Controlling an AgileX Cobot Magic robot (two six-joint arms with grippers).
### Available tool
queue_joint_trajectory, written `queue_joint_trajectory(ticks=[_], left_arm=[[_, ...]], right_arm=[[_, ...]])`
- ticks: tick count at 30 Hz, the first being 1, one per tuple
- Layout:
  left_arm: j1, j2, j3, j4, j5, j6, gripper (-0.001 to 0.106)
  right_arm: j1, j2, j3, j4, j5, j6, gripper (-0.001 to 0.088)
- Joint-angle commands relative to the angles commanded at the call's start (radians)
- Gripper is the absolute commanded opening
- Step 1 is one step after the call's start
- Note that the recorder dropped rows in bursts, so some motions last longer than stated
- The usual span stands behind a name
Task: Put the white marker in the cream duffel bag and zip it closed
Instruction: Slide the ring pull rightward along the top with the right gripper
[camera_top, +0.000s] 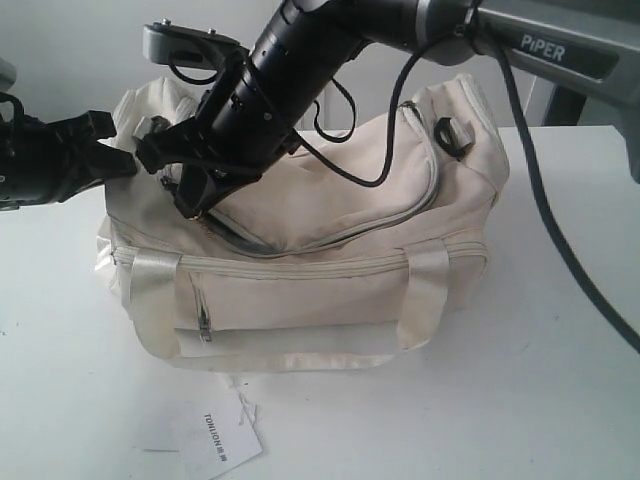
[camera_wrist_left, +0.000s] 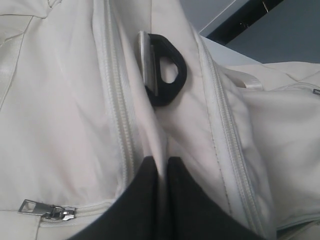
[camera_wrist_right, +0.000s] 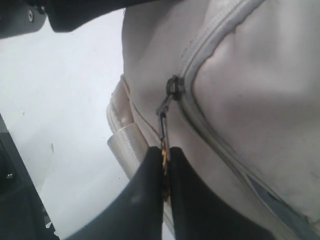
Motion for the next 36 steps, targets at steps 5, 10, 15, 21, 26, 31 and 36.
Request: queue_joint_trajectory(ticks=[5, 10, 15, 21, 26, 31, 36], left_arm=[[0.000, 0.000, 0.000, 0.000, 0.000, 0.000, 0.000], [0.000, 0.000, 0.000, -0.002, 0.000, 0.000, 0.000], [0.000, 0.000, 0.000, -0.006, 0.000, 0.011, 0.000], [0.000, 0.000, 0.000, -0.022, 0.000, 0.018, 0.000], [0.000, 0.000, 0.000, -0.022, 0.000, 0.018, 0.000], [0.000, 0.000, 0.000, -0.022, 0.000, 0.020, 0.000], [0.000, 0.000, 0.000, -0.035, -0.004, 0.040, 0.000]], right_arm=[[0.002, -0.013, 0.000, -0.033, 0.000, 0.027, 0.0000], [0.002, -0.028, 0.000, -0.035, 0.000, 0.050, 0.0000], [0.005, -0.039, 0.042, -0.037, 0.000, 0.054, 0.0000], [0.007, -0.049, 0.056, -0.040, 0.000, 0.068, 0.0000], [0.007, -0.054, 0.078, -0.044, 0.000, 0.069, 0.0000], [0.007, -0.055, 0.082, -0.061, 0.000, 0.069, 0.0000], [0.007, -0.065, 0.082, -0.095, 0.000, 0.069, 0.0000]])
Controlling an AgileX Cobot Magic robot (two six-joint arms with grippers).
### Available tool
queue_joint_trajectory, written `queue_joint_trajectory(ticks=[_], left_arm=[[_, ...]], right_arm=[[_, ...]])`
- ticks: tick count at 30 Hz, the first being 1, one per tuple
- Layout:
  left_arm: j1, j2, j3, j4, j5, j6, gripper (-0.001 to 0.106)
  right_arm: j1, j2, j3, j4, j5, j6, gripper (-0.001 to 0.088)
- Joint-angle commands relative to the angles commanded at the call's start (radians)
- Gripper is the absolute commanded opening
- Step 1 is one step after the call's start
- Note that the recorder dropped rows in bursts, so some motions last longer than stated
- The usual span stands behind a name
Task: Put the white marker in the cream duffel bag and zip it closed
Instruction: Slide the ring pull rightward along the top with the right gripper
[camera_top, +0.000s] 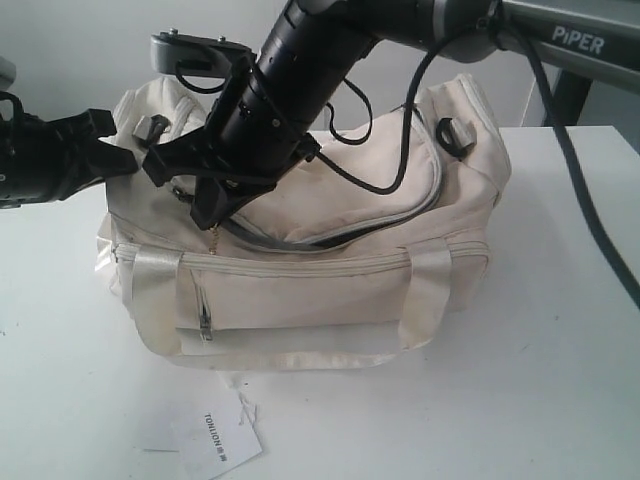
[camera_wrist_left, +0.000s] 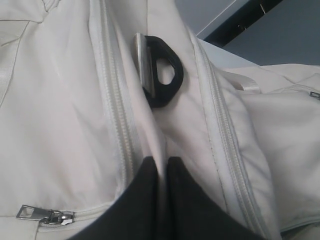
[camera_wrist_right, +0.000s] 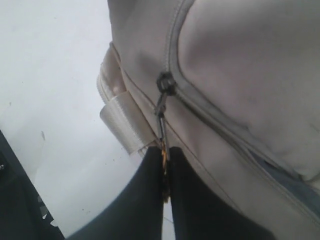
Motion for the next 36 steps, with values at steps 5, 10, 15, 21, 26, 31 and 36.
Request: queue_joint_trajectory(ticks=[5, 10, 15, 21, 26, 31, 36], left_arm=[[0.000, 0.000, 0.000, -0.002, 0.000, 0.000, 0.000], [0.000, 0.000, 0.000, -0.002, -0.004, 0.000, 0.000], [0.000, 0.000, 0.000, -0.002, -0.016, 0.000, 0.000], [0.000, 0.000, 0.000, -0.002, -0.018, 0.000, 0.000], [0.000, 0.000, 0.000, -0.002, -0.018, 0.002, 0.000], [0.000, 0.000, 0.000, -0.002, -0.018, 0.004, 0.000], [0.000, 0.000, 0.000, 0.001, -0.018, 0.004, 0.000]], right_arm=[[0.002, 0.000, 0.000, 0.000, 0.000, -0.004, 0.0000], [0.008, -0.002, 0.000, 0.000, 0.000, -0.004, 0.0000], [0.008, -0.012, 0.012, 0.000, 0.000, 0.003, 0.0000], [0.008, -0.061, 0.065, -0.070, 0.000, 0.003, 0.0000], [0.006, -0.090, 0.065, -0.121, 0.000, 0.003, 0.0000], [0.006, -0.113, 0.065, -0.148, 0.000, 0.003, 0.0000], [0.005, -0.127, 0.065, -0.185, 0.000, 0.003, 0.0000]])
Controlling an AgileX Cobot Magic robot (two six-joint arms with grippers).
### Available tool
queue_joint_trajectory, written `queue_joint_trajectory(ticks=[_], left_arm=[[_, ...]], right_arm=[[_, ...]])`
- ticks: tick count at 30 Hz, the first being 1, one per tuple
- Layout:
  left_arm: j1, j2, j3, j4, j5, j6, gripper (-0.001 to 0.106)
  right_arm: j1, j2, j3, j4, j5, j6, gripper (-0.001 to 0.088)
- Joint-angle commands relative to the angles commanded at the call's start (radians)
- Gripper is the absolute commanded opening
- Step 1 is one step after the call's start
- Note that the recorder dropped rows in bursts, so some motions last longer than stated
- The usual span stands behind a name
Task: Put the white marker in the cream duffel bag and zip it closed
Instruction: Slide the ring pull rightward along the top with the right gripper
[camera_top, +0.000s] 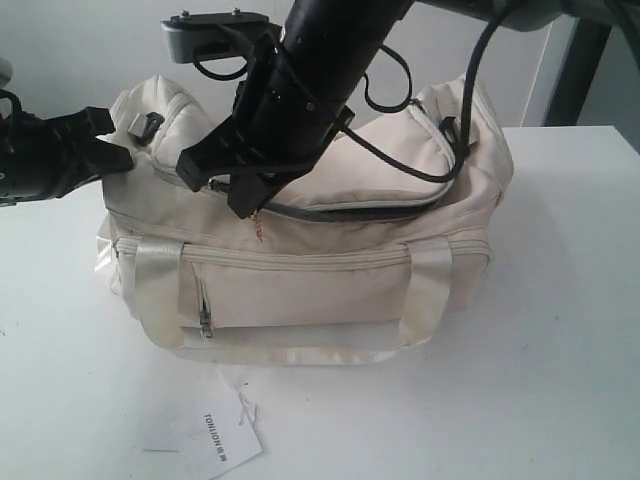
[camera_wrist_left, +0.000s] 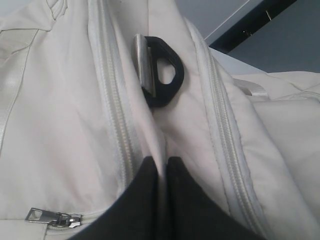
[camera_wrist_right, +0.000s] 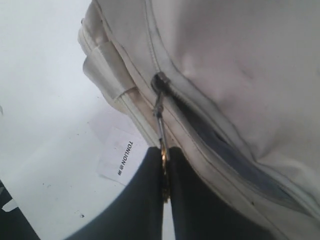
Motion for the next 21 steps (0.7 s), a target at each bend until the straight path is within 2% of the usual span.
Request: queue_joint_trajectory(ticks=[21], left_arm=[[0.000, 0.000, 0.000, 0.004, 0.000, 0.000, 0.000]], right_arm=[[-0.001, -0.021, 0.003, -0.066, 0.000, 0.000, 0.0000]])
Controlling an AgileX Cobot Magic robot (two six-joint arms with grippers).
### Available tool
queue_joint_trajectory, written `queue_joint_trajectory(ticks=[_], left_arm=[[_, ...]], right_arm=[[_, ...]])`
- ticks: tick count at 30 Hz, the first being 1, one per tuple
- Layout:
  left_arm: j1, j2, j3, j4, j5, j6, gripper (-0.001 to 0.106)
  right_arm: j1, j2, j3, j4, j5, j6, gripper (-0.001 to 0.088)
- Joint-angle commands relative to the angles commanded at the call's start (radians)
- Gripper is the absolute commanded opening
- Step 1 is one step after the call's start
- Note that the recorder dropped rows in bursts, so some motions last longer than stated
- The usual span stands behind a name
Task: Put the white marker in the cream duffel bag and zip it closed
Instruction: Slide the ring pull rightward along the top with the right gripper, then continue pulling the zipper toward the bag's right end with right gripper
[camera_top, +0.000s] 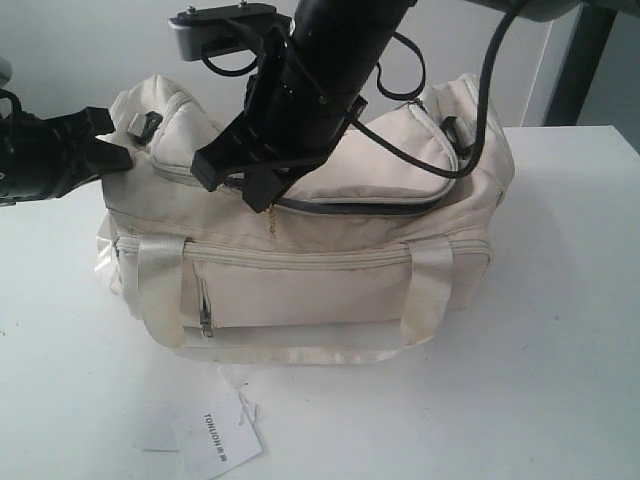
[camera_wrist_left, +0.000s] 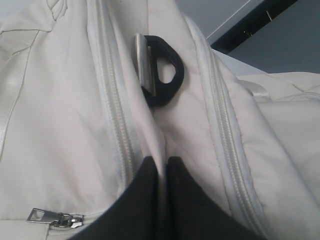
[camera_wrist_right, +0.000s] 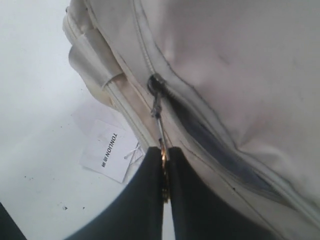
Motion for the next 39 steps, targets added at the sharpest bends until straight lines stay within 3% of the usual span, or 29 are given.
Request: queue_joint_trajectory(ticks=[39], left_arm=[[0.000, 0.000, 0.000, 0.000, -0.006, 0.016, 0.000]], right_arm=[[0.000, -0.042, 0.058, -0.067, 0.000, 0.004, 0.0000]])
